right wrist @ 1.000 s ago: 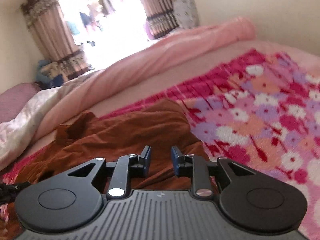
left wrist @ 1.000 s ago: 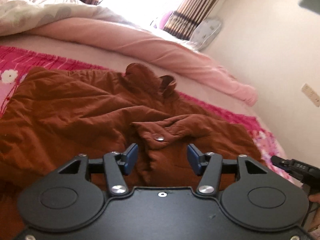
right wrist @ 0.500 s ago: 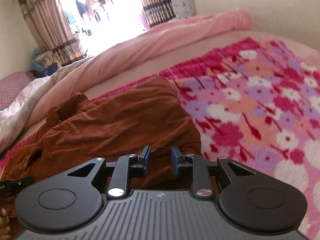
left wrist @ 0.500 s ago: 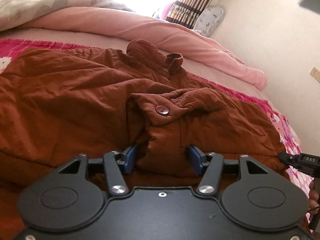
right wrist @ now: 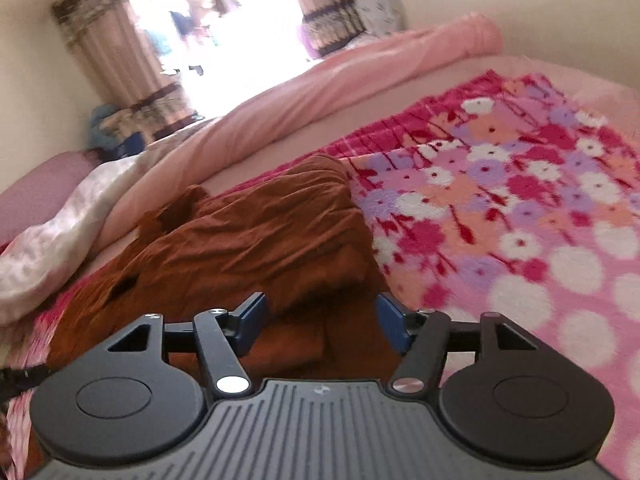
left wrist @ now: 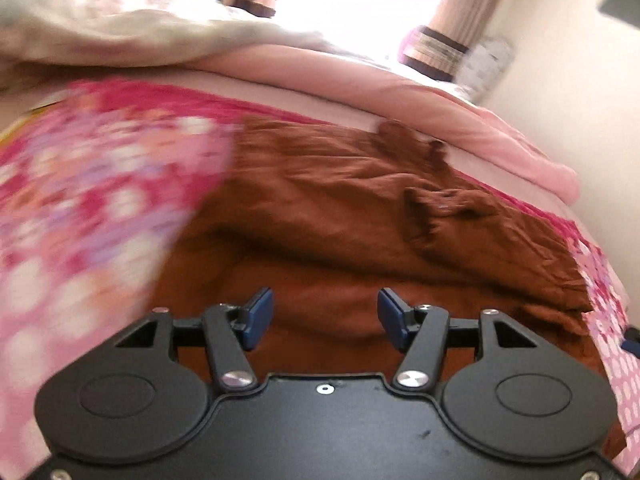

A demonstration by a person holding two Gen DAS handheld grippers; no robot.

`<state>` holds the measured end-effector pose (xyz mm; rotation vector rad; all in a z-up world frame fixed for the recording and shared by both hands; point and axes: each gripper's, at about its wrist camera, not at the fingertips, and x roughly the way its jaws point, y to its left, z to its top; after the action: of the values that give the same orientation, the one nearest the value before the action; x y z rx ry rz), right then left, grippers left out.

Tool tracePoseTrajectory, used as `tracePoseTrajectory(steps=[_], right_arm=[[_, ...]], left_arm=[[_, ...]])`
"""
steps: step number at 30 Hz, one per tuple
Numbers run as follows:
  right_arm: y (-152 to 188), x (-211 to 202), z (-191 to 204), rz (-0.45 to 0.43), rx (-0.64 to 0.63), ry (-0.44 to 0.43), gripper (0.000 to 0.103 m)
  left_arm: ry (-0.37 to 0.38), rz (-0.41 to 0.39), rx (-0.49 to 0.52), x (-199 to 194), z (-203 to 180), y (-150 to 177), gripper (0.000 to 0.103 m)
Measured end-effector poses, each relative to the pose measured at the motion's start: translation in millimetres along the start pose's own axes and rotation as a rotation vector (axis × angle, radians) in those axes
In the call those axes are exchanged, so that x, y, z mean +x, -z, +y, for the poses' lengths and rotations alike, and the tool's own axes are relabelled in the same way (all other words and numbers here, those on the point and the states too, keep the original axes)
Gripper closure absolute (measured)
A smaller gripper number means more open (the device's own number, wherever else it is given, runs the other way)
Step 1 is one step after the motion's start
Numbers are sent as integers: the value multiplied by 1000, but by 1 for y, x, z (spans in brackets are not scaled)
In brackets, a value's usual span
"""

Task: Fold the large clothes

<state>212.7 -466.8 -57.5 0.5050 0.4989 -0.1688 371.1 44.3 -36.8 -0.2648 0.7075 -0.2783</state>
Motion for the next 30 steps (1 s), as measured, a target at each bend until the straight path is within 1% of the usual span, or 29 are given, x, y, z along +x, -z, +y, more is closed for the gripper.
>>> tracePoseTrajectory(steps=[3, 5, 7, 9, 11, 13, 15, 17, 20, 23, 27, 30], right_arm=[[23, -35, -19, 21, 31, -52, 28], [39, -53, -32, 26, 63, -57, 28], [57, -69, -44, 38, 82, -37, 28], [71, -79, -51, 42, 90, -19, 28], [84, -87, -61, 55, 130, -20, 28], [94, -91, -70, 70, 188, -49, 28], [102, -90, -76, 88, 235, -77, 28], [107, -89, -74, 100, 235, -85, 28], [114, -86, -69, 102, 228, -94, 28], [117, -84, -70, 97, 263, -121, 28], [121, -83, -71, 82, 282, -135, 28], [121, -82, -72, 73, 297, -139, 27]], left_arm=[[-71, -23, -31, -46, 31, 29, 43], [-109, -34, -50, -70, 46, 49, 43], [-132, -31, -90, -88, 58, 71, 43], [-120, -20, -141, -99, 70, 93, 43], [-101, -5, -205, -102, 80, 109, 43], [-61, 11, -289, -103, 90, 123, 43], [-4, 15, -363, -102, 95, 133, 43], [27, -1, -409, -106, 95, 141, 43], [28, -19, -449, -106, 94, 139, 42], [33, -21, -460, -108, 94, 140, 42], [66, -49, -507, -106, 99, 142, 39], [89, -52, -532, -98, 101, 139, 39]])
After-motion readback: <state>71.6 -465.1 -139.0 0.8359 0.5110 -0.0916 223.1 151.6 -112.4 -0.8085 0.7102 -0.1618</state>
